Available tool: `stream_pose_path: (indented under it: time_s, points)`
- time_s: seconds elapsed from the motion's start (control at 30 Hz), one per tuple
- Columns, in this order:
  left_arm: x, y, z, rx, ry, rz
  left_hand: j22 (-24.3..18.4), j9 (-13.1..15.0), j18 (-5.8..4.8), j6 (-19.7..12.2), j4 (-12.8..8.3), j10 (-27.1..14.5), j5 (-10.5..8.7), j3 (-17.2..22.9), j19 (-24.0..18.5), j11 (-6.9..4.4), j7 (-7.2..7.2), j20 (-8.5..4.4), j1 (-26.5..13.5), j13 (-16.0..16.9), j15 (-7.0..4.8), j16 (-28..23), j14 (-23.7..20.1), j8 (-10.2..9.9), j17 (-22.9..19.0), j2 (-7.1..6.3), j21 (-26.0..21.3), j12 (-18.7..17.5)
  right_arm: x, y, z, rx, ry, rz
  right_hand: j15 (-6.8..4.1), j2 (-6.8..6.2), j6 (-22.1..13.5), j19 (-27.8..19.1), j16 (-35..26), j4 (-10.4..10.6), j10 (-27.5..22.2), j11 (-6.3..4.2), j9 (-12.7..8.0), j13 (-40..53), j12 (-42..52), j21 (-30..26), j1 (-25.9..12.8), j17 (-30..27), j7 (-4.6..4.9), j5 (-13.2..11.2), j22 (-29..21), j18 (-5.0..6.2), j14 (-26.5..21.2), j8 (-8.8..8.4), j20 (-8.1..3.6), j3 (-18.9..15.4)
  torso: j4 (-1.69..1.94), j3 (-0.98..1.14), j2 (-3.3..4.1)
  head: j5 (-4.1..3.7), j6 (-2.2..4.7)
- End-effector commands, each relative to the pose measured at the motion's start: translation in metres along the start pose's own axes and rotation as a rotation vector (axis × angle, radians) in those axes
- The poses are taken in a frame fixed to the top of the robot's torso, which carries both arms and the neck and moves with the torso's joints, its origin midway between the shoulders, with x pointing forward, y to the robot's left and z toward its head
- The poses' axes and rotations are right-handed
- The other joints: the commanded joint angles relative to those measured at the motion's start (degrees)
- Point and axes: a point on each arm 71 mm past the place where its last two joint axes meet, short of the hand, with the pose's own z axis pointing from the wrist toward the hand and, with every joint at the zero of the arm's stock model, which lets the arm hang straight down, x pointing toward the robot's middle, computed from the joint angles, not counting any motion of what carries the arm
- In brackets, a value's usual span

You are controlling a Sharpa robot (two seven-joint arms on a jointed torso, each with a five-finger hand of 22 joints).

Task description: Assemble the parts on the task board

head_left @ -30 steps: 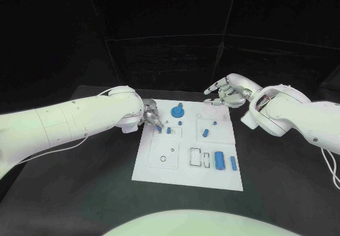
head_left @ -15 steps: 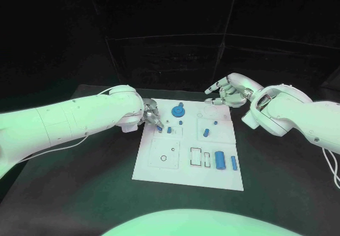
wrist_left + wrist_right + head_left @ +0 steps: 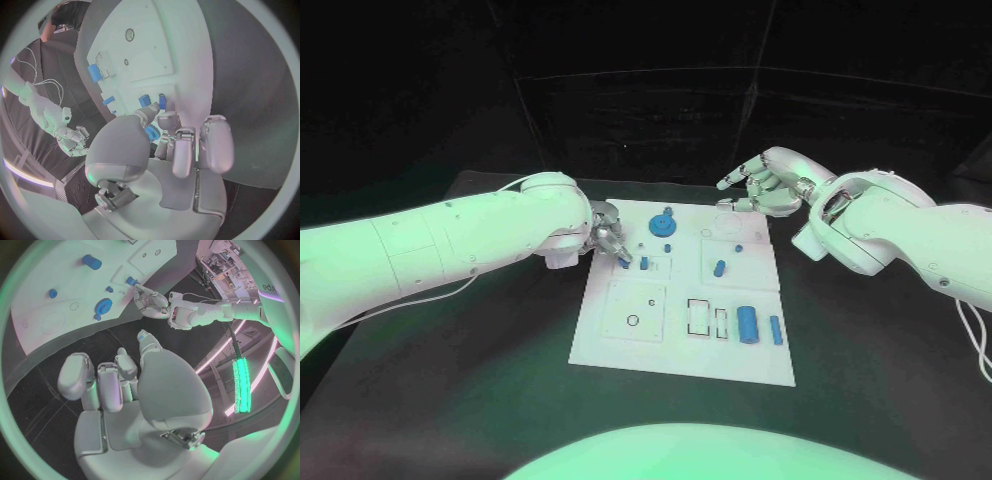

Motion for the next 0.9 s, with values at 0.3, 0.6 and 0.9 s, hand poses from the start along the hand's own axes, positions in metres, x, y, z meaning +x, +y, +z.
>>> stream_pose_path:
  time_s: [0.3,0.6,0.9]
  points:
    - [0.0037,0.0006,0.0009,-0.006,0.022,0.021,0.1,0.2,0.17,0.0,-6.3,0.3,0.35,6.6,0.8,-0.27,-0.46,-0.41,0.3,-0.3,-0.49,0.2,6.1,0.6,15.1,-0.41,-0.2,-0.4,0.0001,0.0019,0.0007,-0.011,0.006,0.002,-0.32,0.38,-0.3,-0.4,-0.2,0.0,-0.4,-0.08,0.0,0.0,-0.1,-0.4,0.0,0.2,-0.22,0.3,0.0,0.88,2.6,0.24,-0.05,-0.3,0.00,0.03,0.01,0.08,-0.11]
    - [0.0037,-0.0029,0.0033,-0.003,0.029,0.027,0.2,0.2,0.16,0.0,-6.3,0.3,0.35,6.6,0.8,-0.27,-0.46,-0.41,0.3,-0.2,-0.48,0.2,6.1,0.6,15.1,-0.43,-0.2,-0.4,0.0004,0.0023,0.0011,-0.012,0.005,0.003,-0.32,0.38,-0.3,-0.4,-0.2,0.0,-0.4,-0.08,0.0,0.0,-0.1,-0.4,0.0,0.2,-0.22,0.3,0.0,0.88,2.6,0.24,-0.05,-0.3,-0.05,0.04,0.05,0.02,-0.25]
    - [0.0034,-0.0059,0.0081,-0.025,0.050,0.042,0.4,0.5,0.11,0.0,-4.5,0.4,0.17,6.4,0.8,-0.23,-0.52,-0.38,-1.9,-0.6,-0.44,0.2,6.1,1.1,15.1,-0.15,-0.1,-0.5,0.0009,0.0030,0.0015,-0.013,0.006,0.004,-0.33,0.39,-0.3,-0.5,-0.2,-0.1,-0.5,-0.09,0.0,-0.1,-0.2,-0.5,0.1,0.2,-0.23,0.4,-0.2,0.91,2.6,0.27,-0.06,-0.3,-0.05,0.05,0.03,-0.04,-0.40]
